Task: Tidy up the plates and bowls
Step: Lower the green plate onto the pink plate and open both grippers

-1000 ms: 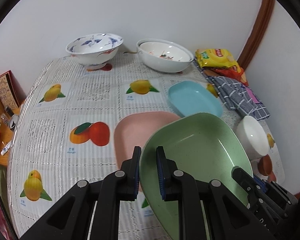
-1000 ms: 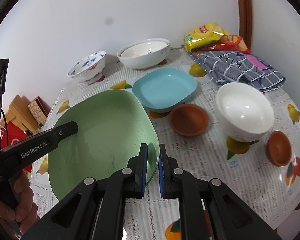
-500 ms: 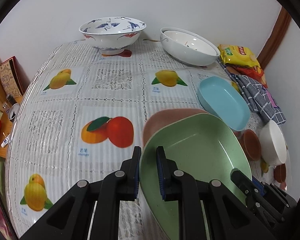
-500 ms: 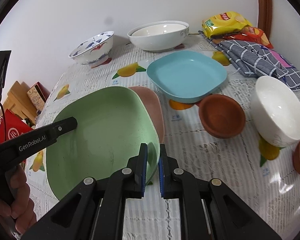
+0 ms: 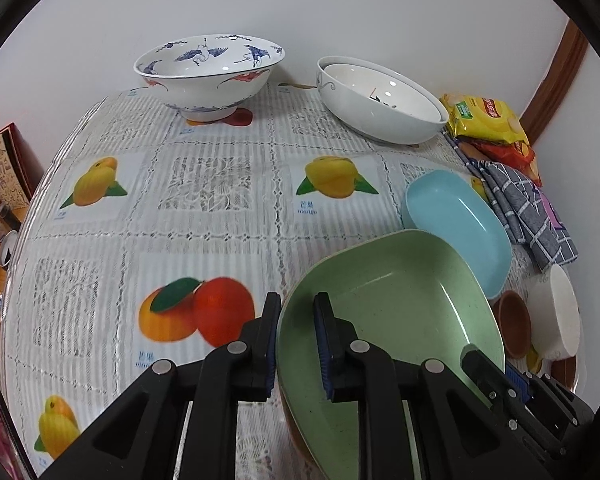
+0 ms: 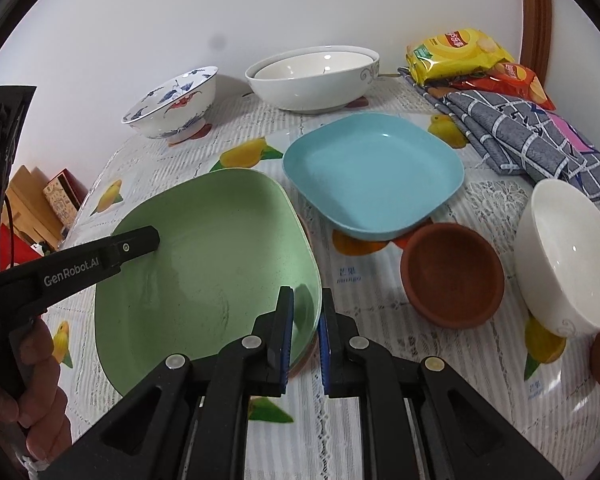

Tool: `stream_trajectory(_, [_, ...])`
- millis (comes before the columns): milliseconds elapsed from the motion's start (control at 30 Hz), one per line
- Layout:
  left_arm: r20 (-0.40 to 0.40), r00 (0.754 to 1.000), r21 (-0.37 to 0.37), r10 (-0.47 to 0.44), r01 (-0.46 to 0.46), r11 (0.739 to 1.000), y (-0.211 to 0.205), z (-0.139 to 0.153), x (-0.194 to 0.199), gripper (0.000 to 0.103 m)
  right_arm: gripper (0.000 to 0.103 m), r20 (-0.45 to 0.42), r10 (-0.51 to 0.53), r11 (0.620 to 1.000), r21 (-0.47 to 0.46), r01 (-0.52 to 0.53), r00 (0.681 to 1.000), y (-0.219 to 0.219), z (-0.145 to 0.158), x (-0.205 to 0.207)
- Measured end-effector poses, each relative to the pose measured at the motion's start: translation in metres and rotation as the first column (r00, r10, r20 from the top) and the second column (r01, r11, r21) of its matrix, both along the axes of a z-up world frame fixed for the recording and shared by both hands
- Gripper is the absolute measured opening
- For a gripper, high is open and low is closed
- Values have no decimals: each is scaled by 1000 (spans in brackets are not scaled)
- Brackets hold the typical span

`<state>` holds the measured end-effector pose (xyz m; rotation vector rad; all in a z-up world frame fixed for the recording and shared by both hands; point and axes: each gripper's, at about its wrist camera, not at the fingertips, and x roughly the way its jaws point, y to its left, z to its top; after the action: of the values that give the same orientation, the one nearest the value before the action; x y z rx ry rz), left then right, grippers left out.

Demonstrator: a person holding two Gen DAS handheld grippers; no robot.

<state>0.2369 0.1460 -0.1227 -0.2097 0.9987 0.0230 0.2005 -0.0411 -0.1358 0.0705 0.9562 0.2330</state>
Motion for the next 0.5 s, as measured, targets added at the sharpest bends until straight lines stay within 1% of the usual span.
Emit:
stream_trajectory(133, [-4, 1000, 3, 0, 0, 1000, 1, -3, 5, 19, 13, 0, 14, 1000, -23, -14, 1000, 5, -1, 3])
stream_trajectory(267, [-13, 1000, 9, 1, -1, 1000, 3, -6, 8, 21, 14, -5, 33, 999, -22, -33, 999, 7, -1, -2])
stream_trajectory(333, [-24, 1000, 22, 3, -2, 1000, 2, -8, 9, 21, 14, -4, 47, 998, -40, -48, 999, 10, -1, -5])
stream_trajectory(367, [-26, 1000, 26, -1, 1, 1000, 1, -8, 8, 23, 16, -4, 53, 997, -47, -53, 999, 11, -1, -7])
stream_trajectory(433, [-29, 1000, 30, -5, 6, 1000, 1, -8, 5, 30, 20, -8, 56, 997, -45, -57, 998, 11, -1, -9])
stream_trajectory(500, [-21, 1000, 50, 5, -4, 999, 1, -5, 1, 50, 23, -11, 66, 997, -46, -66, 998, 12, -3, -12])
